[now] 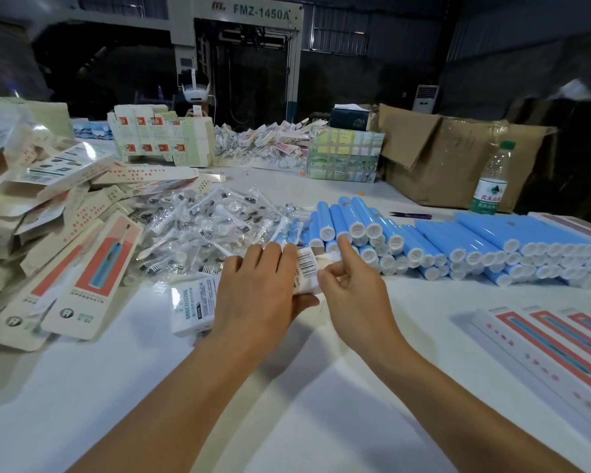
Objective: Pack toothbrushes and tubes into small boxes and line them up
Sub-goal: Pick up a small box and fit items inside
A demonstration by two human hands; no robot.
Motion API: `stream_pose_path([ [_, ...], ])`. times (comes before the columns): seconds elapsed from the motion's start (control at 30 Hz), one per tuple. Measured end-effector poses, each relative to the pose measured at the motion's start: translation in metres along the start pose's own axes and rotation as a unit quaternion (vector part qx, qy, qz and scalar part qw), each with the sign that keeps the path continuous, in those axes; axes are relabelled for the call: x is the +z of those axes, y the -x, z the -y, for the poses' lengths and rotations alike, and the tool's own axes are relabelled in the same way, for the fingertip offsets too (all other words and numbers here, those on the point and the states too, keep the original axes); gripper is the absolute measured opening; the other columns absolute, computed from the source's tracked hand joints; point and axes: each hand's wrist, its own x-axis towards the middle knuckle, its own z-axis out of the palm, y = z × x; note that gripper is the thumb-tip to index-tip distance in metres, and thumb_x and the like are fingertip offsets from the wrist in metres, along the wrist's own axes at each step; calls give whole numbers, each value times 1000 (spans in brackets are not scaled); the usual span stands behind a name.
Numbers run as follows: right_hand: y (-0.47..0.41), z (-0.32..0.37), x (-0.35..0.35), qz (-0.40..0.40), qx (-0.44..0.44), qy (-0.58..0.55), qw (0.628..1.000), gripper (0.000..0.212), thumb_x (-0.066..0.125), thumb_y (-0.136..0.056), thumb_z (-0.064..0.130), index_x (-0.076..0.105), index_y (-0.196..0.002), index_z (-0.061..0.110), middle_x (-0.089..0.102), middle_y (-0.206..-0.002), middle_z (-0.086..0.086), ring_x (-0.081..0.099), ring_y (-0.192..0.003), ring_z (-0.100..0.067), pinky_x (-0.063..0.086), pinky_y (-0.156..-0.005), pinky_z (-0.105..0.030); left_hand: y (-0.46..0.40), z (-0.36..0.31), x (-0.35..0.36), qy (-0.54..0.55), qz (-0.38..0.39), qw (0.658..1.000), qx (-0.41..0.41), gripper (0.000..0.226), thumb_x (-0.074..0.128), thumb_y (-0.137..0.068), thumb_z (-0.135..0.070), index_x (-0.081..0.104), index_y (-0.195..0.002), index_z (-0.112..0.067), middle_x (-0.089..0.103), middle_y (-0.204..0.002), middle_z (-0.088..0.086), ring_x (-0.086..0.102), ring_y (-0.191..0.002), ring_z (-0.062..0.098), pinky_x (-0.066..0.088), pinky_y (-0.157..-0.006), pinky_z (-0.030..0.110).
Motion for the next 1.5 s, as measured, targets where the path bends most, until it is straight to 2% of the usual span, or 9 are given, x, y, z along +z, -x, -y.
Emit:
stream_pose_path([
  [0.13, -1, -2, 1, -1, 33, -22, 999, 28, 53, -91, 11, 62, -110, 28, 61, -84, 11, 55, -77, -5, 42, -71, -18, 1, -2, 1, -17, 1, 1000, 1, 66, 78, -62, -57, 67, -101, -5, 64, -84, 9, 60, -74, 30, 45, -61, 38],
  [0.33, 1, -4, 5, 12, 19, 4, 1000, 30, 45, -93, 6, 68, -110, 15, 62, -108, -3, 57, -101, -15, 45, -94, -37, 3, -7, 3, -25, 13, 1000, 9, 63, 67, -70, -54, 65, -107, -4, 64, -91, 10, 60, -79, 30, 45, -64, 39],
  [0.57, -6, -10, -10, -84, -55, 96, 990, 45, 65, -86, 29, 52, -130, 28, 42, -121, 6, 41, -112, -7, 33, -87, -11, 0, -5, 5, 6, 62, 997, -48, 75, 43, -82, -66, 46, -133, -12, 55, -121, 5, 50, -109, 28, 36, -84, 38],
  [0.67, -13, -11, -12, -74, 96, -129, 984, 66, 71, -84, 26, 36, -140, 27, 51, -124, 1, 54, -108, -11, 44, -90, -28, -3, -5, 4, 23, 44, 998, -48, 72, 65, -75, -59, 54, -125, -9, 60, -112, 8, 55, -102, 31, 40, -79, 40],
  [0.8, -16, -10, -3, 119, 294, -467, 825, 25, 57, -90, 15, 60, -114, 6, 71, -83, -13, 67, -60, -20, 55, -56, -30, -2, -12, 8, 26, 40, 999, -12, 70, 61, -81, -53, 45, -134, -9, 55, -120, 7, 52, -109, 29, 38, -85, 40],
  [0.97, -14, -18, 7, 1, 124, -231, 965, 13, 46, -94, 13, 58, -96, 9, 65, -86, -10, 65, -77, -22, 54, -72, -40, -4, -15, 17, 14, 47, 999, -2, 77, 33, -85, -66, 29, -142, -15, 44, -134, 1, 40, -120, 24, 29, -92, 35],
  [1.1, 1, -26, 13, 1, -59, 68, 996, 13, 37, -99, 22, 50, -98, 20, 56, -80, 8, 53, -72, -1, 39, -62, -11, 2, -21, 20, -12, 45, 999, 21, 60, 47, -91, -40, 26, -141, -13, 40, -135, 2, 38, -120, 23, 29, -92, 34],
  [1.3, -6, -18, 6, 46, 121, -297, 946, 30, 37, -96, 10, 66, -91, 3, 71, -78, -11, 67, -69, -17, 54, -59, -28, 4, -17, 15, -9, 50, 999, 0, 70, 42, -89, -63, 36, -138, -14, 49, -128, 2, 45, -114, 24, 32, -89, 35],
  [1.5, -9, -17, -1, 29, 105, -274, 955, 23, 35, -91, -3, 58, -90, -5, 71, -85, -17, 70, -79, -24, 59, -68, -44, 5, -14, 10, 38, -49, 998, 9, 71, 54, -70, -60, 66, -108, -1, 67, -92, 11, 63, -81, 32, 49, -66, 40],
])
